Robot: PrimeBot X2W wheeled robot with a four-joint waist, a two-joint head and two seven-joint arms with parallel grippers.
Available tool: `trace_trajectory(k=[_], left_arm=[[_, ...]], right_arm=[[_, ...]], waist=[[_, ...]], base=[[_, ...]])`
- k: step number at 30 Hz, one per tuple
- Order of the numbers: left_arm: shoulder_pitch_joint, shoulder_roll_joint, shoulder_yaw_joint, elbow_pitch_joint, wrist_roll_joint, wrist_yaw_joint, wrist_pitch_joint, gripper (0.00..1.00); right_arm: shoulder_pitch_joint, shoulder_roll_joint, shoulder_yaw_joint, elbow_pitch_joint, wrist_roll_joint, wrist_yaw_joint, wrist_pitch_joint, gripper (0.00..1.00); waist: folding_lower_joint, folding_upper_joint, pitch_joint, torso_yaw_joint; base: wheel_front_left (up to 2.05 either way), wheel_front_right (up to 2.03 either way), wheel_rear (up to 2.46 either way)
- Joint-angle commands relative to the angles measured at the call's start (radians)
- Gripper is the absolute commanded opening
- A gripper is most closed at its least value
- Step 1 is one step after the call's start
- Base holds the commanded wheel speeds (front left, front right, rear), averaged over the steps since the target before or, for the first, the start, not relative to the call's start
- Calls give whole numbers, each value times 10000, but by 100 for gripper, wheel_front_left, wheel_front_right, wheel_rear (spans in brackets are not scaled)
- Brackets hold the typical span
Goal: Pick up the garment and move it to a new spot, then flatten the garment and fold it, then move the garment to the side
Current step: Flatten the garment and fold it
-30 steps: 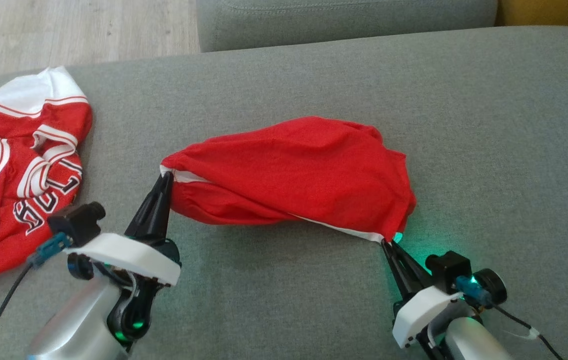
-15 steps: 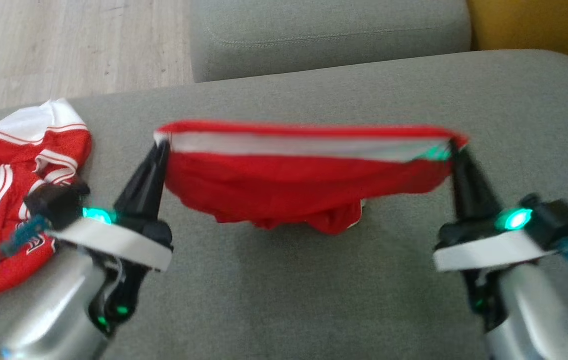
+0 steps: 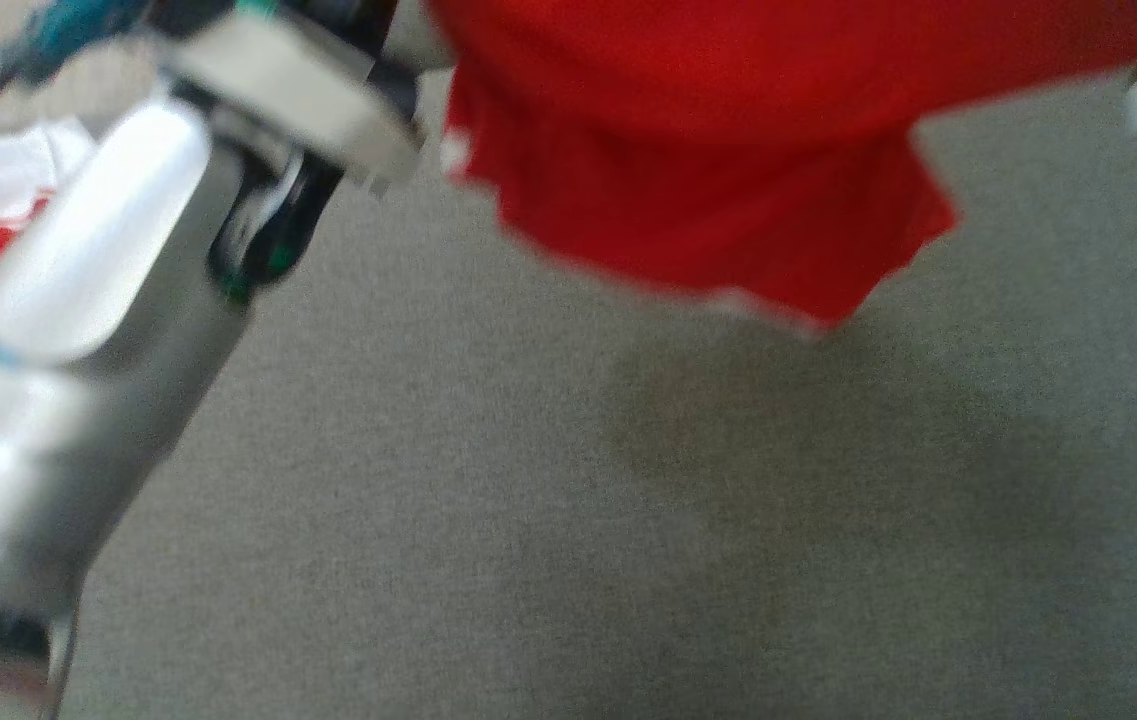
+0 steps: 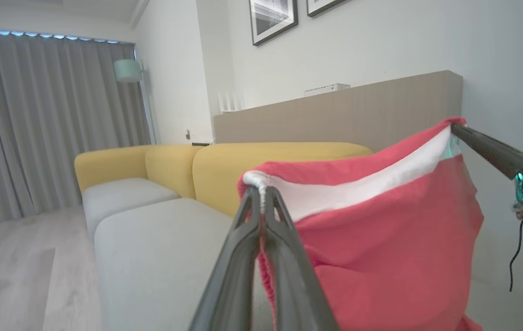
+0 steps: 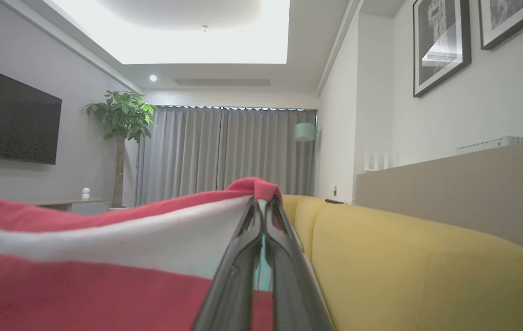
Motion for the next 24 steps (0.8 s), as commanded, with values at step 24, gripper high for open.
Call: trace_trajectory(k=[24], left_arm=[[5690,-427,1459,-354,2129,-320,-2540,0]], right_arm=[[5525,-118,-706,-2794,163,-7,-53,0]], waist=[[-2,0,579,-396]], base=[[0,0,0]])
